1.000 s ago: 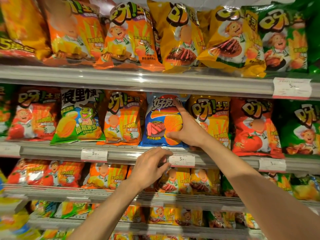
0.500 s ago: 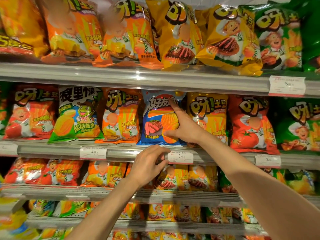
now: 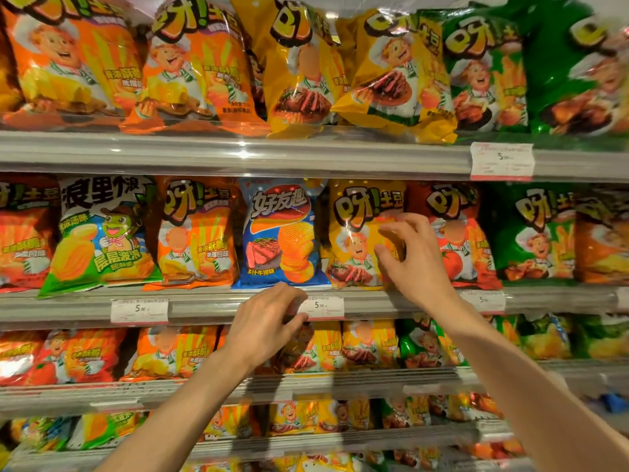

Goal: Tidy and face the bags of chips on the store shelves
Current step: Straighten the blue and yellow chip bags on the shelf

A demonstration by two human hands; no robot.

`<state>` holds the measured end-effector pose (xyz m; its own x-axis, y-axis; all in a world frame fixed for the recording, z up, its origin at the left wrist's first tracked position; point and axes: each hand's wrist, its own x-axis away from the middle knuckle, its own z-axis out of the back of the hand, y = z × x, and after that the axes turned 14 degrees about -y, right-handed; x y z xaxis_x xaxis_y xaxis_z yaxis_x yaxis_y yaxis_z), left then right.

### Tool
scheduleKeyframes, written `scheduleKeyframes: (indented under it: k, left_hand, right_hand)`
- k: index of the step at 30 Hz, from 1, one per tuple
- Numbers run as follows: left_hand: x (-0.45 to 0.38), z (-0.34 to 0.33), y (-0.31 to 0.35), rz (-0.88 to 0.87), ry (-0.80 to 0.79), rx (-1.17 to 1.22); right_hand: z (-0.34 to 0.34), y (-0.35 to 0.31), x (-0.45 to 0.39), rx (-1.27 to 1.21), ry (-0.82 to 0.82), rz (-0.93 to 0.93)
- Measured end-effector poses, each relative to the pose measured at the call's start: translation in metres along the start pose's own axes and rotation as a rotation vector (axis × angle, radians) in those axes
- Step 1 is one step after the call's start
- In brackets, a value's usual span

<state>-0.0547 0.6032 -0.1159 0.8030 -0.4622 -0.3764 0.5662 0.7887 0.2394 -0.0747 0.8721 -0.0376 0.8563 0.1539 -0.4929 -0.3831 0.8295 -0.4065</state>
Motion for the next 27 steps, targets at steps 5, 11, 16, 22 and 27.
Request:
scheduleKeyframes:
  k: [5, 11, 16, 22, 27]
  left_hand:
    - [-0.007, -0.003, 0.005, 0.006, 0.02, 0.038]
    - [-0.005, -0.006, 0.0, 0.014, 0.013, 0.07]
    - [-0.004, -0.005, 0.001, 0.018, 0.012, 0.081]
    - [-0.005, -0.005, 0.001, 0.026, 0.0, 0.085]
    - [-0.004, -0.005, 0.0, 0.034, -0.003, 0.088]
  right_hand:
    - [0.006, 0.011, 0.0, -0.086, -0.232, -0.078]
    - [0.006, 0.022, -0.021, -0.332, -0.359, -0.173]
    - [0.002, 0.022, -0.02, -0.427, -0.277, -0.138]
    - [-0.011, 0.019, -0.019, -0.489, -0.291, -0.143]
    - [-0.012, 0.022, -0.021, -0.494, -0.319, -0.17]
